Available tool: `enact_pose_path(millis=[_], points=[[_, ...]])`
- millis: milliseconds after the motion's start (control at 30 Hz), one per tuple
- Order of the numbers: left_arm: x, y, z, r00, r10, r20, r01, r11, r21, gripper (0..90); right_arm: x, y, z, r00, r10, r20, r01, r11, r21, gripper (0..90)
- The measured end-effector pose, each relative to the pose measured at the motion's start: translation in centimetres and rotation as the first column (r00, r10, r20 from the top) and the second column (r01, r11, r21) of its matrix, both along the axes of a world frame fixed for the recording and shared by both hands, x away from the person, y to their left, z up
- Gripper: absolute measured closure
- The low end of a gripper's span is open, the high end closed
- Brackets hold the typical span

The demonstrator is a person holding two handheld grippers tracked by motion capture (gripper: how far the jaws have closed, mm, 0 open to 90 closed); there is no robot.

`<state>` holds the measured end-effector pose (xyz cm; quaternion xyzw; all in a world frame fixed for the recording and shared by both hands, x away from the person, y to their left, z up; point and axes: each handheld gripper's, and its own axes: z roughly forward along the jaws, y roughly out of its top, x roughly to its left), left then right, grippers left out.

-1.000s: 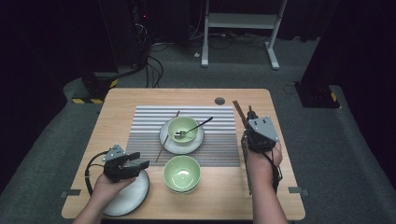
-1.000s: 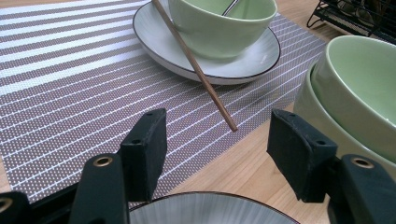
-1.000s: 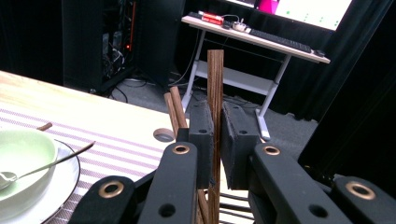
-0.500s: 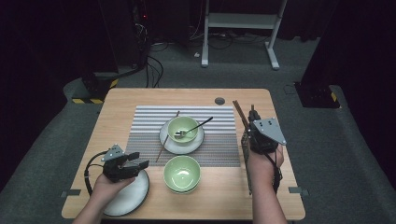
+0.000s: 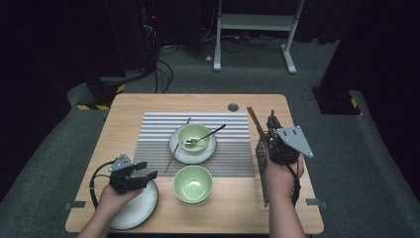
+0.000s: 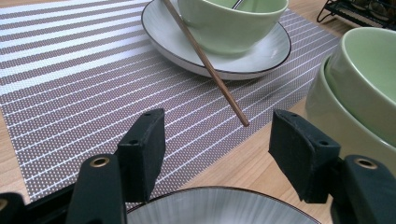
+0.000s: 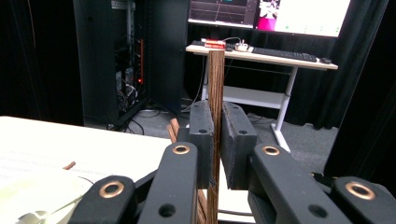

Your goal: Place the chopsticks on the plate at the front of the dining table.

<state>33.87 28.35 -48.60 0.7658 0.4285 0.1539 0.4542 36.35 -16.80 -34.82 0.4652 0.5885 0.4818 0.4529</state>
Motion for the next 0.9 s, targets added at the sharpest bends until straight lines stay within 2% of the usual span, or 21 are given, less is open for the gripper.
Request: enact_pose_path(millis=[267, 467, 900], points=[[0.0, 0.0, 0.0, 1.0, -0.002, -0.009, 0.002, 1.0, -0.001, 34.9, -0.4, 0.0, 0.6, 0.9998, 0.003, 0.022, -0.003, 1.0, 0.01, 83.5], [0.0, -0.1, 0.0, 0.9999, 0.004, -0.012, -0.004, 1.0, -0.005, 30.5, -0.6, 0.0, 1.1, 0.9992, -0.001, 0.039, 0.0, 1.0, 0.016, 83.5], [0.0, 0.0, -0.1, 0.9998, -0.002, -0.017, 0.001, 0.9999, -0.012, 30.3, -0.9, 0.1, 2.6, 0.9968, 0.0, 0.08, -0.001, 1.0, 0.015, 83.6]])
